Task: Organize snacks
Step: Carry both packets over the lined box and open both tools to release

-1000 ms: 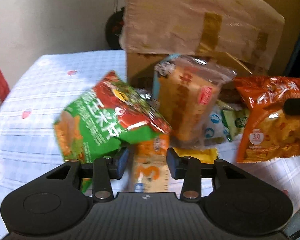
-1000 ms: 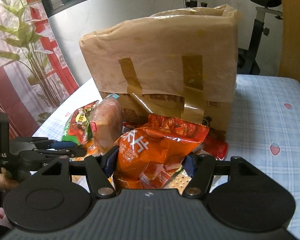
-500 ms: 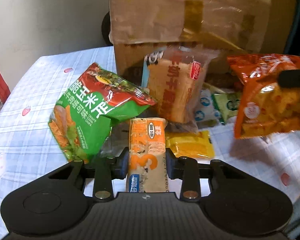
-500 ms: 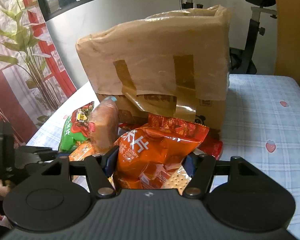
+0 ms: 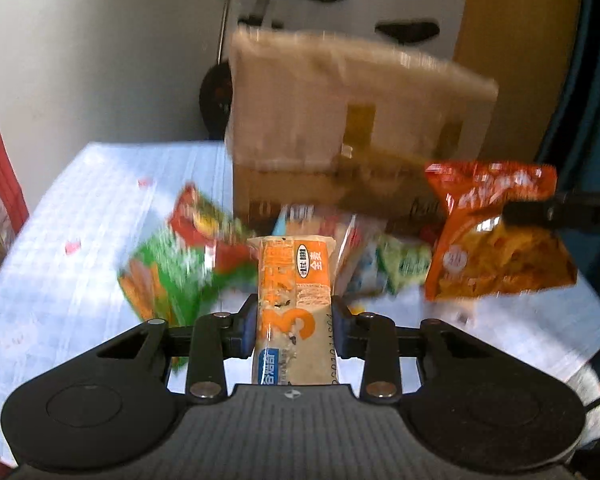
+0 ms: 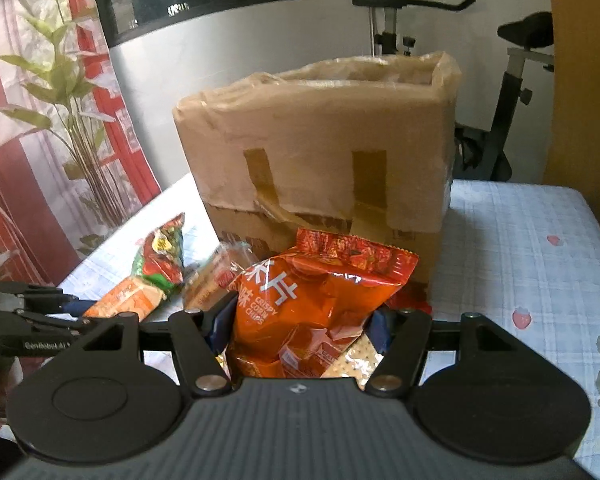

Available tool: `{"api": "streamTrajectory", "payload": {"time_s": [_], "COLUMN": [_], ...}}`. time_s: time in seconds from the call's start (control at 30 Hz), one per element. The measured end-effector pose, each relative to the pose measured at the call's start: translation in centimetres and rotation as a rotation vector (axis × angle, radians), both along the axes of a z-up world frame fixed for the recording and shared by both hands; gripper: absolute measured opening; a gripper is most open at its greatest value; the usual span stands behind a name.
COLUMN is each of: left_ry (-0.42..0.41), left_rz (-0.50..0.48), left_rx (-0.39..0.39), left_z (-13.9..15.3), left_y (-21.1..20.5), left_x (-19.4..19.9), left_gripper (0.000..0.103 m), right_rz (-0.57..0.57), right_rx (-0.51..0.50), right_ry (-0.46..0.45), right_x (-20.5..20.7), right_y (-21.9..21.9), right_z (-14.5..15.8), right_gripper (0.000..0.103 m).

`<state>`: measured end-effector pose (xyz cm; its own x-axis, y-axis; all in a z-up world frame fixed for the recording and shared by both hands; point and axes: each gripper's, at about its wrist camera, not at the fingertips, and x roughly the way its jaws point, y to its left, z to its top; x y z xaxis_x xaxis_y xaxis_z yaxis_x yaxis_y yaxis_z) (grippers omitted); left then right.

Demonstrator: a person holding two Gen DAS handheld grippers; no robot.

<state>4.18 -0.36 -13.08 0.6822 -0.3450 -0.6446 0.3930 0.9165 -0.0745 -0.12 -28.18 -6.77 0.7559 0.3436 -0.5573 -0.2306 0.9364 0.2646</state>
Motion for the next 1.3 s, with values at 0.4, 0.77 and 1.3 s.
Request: {"api": "streamTrajectory", "payload": {"time_s": [0.4, 0.77, 1.3], "left_ry": [-0.251, -0.291, -0.199], "left_rz": [-0.001, -0.021, 0.058], "left_rx": [-0.100, -0.091, 0.012], "left_z": [9.4, 13.6, 11.3], "left_y": [-1.9, -8.6, -10.4], "left_x": [2.6, 13.9, 21.1], "left_gripper": [0.038, 0.038, 0.078], "right_rz": [0.027, -0.068, -0.083], "right_rx": [0.020, -0.208, -0.174], "right_ry": [-0.232, -0.371, -0.194], "right_x": [0.5, 11.1, 18.3], "right_y": [-1.5, -2.1, -1.8], "right_z": [9.1, 13.6, 7.8], "right_gripper": [0.066, 0.066, 0.092]}}
